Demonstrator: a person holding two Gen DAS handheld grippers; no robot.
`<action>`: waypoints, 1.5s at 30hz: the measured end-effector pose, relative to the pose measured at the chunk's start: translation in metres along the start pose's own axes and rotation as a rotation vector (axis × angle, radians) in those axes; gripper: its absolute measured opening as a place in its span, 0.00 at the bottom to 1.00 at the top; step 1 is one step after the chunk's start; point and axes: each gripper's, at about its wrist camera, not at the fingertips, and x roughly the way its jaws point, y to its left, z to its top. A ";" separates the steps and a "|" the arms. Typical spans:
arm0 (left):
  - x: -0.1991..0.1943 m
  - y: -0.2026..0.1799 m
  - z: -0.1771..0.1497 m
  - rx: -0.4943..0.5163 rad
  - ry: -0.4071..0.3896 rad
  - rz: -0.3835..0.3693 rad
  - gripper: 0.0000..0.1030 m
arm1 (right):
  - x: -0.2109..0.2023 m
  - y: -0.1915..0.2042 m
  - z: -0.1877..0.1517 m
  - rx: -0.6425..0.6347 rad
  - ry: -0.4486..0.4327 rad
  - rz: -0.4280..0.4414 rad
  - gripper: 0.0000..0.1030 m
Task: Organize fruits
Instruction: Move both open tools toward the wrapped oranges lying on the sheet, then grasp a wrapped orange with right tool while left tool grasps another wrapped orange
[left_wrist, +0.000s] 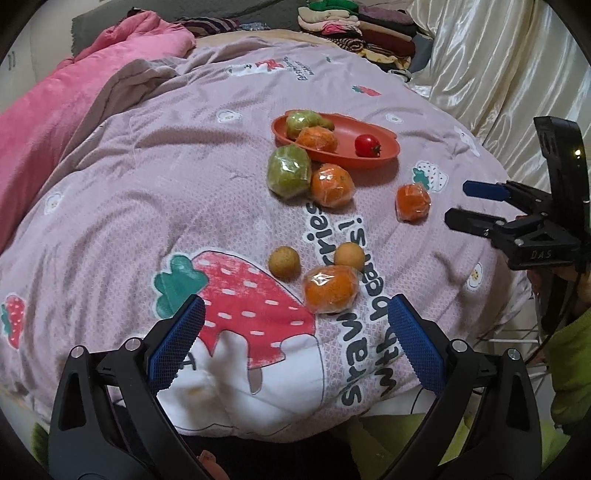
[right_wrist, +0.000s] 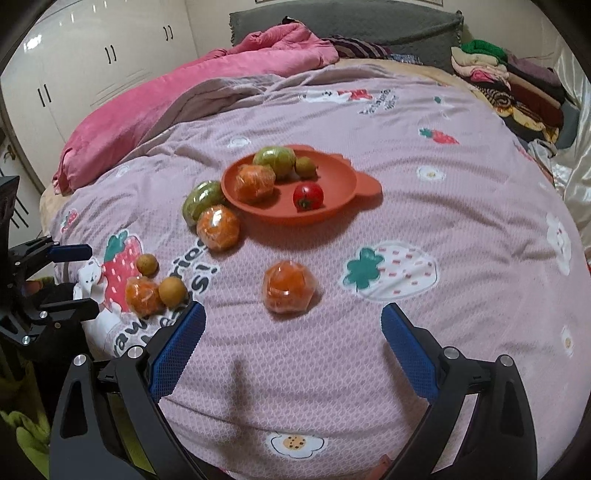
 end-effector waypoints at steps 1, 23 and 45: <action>0.001 -0.001 0.000 0.005 0.002 -0.007 0.90 | 0.001 0.000 -0.002 0.002 0.003 0.000 0.93; 0.036 -0.017 -0.004 0.015 0.052 -0.048 0.51 | 0.035 -0.001 0.002 -0.015 0.039 0.085 0.48; 0.051 -0.013 0.003 -0.007 0.064 -0.083 0.31 | 0.055 -0.008 0.014 -0.009 0.034 0.125 0.35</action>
